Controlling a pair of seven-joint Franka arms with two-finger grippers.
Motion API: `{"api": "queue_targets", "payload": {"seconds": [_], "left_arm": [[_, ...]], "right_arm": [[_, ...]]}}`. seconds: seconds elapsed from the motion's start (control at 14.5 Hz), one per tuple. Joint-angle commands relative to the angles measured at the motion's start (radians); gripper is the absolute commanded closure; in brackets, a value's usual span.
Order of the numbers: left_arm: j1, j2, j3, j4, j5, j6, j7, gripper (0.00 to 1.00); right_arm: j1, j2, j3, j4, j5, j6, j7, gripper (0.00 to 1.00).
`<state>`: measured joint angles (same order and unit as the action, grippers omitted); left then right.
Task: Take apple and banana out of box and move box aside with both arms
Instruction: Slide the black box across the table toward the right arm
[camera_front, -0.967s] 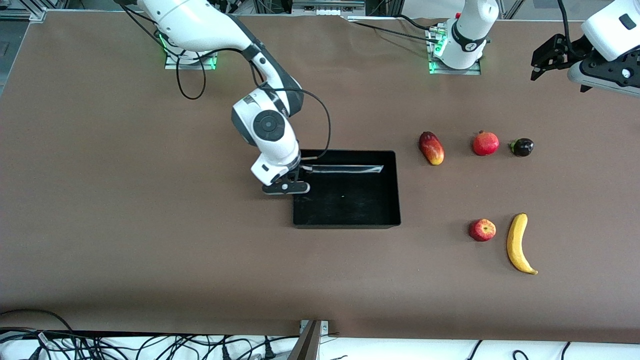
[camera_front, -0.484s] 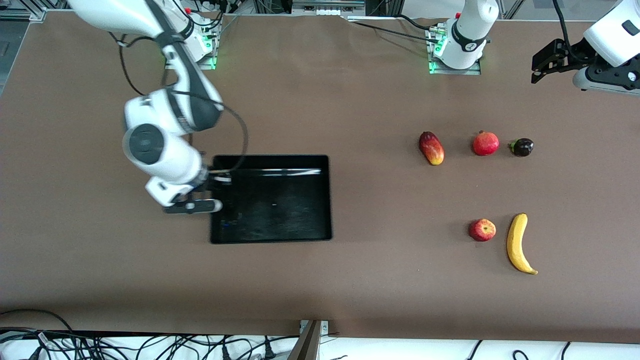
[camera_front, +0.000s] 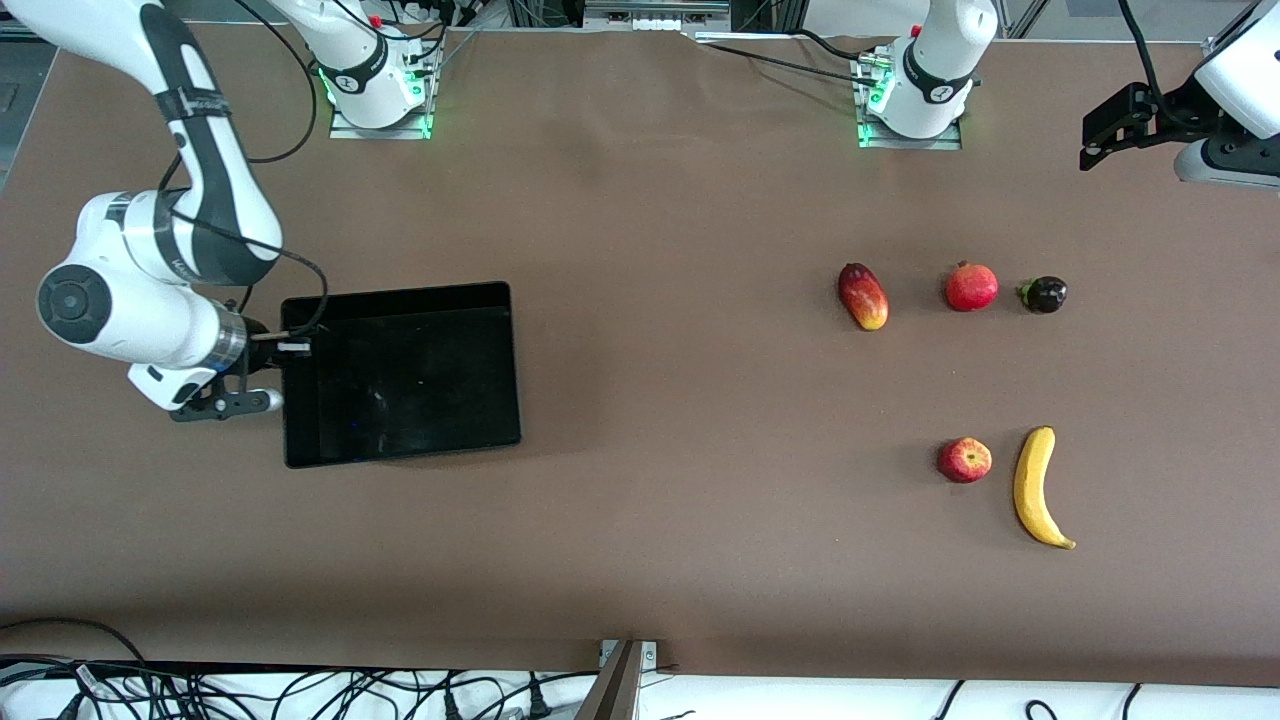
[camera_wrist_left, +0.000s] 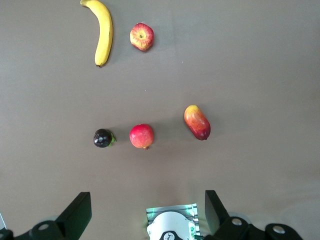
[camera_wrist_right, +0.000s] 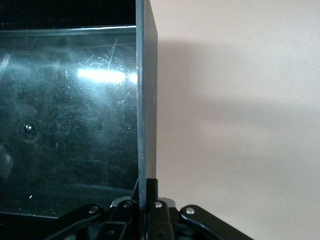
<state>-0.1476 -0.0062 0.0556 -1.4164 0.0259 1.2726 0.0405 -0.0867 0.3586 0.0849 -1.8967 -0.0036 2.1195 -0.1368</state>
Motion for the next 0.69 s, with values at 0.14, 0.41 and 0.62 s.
{"api": "queue_targets", "payload": {"seconds": [0.14,0.41,0.62], "left_arm": [[0.011,-0.012,-0.005,-0.007,-0.014,-0.002,-0.013,0.0],[0.011,-0.012,-0.003,-0.006,-0.014,-0.001,-0.013,0.0],[0.011,-0.011,-0.003,-0.007,-0.014,-0.001,-0.014,0.0]], "right_arm": [[-0.068,-0.046,0.012,-0.185,0.03,0.178,-0.049,1.0],[-0.107,-0.046,0.012,-0.277,0.03,0.278,-0.047,1.0],[-0.113,-0.04,0.012,-0.271,0.03,0.275,-0.047,0.74]]}}
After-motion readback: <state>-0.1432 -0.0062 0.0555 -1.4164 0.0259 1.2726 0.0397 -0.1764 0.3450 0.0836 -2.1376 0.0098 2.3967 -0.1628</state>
